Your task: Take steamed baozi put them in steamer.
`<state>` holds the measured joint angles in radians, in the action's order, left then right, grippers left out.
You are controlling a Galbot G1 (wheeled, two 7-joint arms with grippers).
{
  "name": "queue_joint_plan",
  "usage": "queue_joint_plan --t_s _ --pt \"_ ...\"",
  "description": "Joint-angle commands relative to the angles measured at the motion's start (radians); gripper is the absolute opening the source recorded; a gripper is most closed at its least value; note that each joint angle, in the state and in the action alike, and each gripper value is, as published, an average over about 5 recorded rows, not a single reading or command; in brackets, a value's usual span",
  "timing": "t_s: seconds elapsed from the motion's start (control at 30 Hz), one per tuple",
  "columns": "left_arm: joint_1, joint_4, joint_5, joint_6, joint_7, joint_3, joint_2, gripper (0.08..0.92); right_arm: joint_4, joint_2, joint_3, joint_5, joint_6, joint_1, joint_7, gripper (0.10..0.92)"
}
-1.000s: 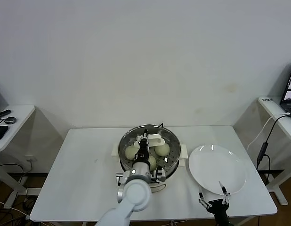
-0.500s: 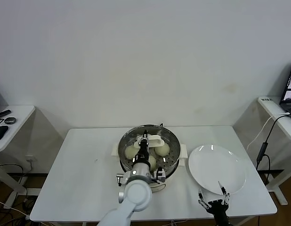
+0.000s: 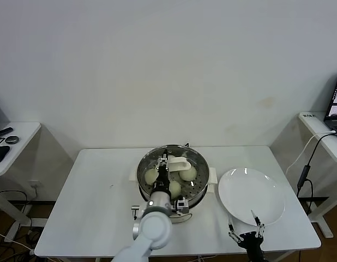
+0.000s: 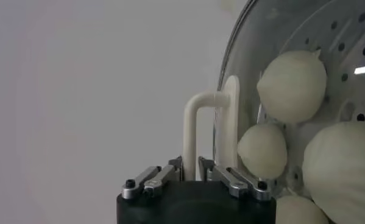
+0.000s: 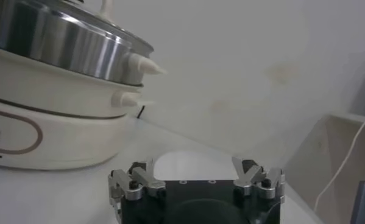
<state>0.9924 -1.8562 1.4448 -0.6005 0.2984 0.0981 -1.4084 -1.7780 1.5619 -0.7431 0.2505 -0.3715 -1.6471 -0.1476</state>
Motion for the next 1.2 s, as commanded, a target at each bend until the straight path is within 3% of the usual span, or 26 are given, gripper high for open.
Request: queue_joint_plan --t_s 0.03,0.13,0.23,0.37,0.47,0.73,1.0,1.2 --pt "0.13 -0.224 -0.272 0.01 -0.067 -0.032 0.083 0.493 0.008 -0.005 0.004 0.003 0.001 -0.003 -0.001 0.823" --pt "0.215 -0.358 -0.447 0.013 -0.112 -0.081 0.132 0.57 0.006 -0.016 0.006 -0.002 0.001 -0.008 -0.001 0.823" --pt "0.343 -0.47 -0.749 0.041 -0.224 -0.174 0.184 0.657 0.0 -0.034 0.005 -0.018 0.003 -0.014 -0.002 0.823" --pt "0.572 -0.518 -1.303 0.333 -0.391 -0.436 0.226 0.777 -0.008 -0.042 0.003 -0.047 0.012 -0.009 -0.005 0.823" --pt "0.705 -0.513 -1.519 0.488 -0.459 -0.596 0.208 0.815 -0.004 -0.043 0.003 -0.068 0.02 -0.003 -0.009 0.823" --pt "0.928 -0.458 -1.681 0.637 -0.458 -0.664 0.121 0.823 -0.098 -0.103 0.053 -0.303 0.173 -0.065 -0.122 0.823" --pt "0.949 -0.322 -1.729 0.814 -0.414 -0.685 0.073 0.823 -0.161 -0.137 0.066 -0.343 0.254 -0.096 -0.095 0.823" --pt "0.929 -0.252 -1.737 0.824 -0.398 -0.687 0.057 0.823 -0.156 -0.131 0.084 -0.312 0.24 -0.096 -0.074 0.823"
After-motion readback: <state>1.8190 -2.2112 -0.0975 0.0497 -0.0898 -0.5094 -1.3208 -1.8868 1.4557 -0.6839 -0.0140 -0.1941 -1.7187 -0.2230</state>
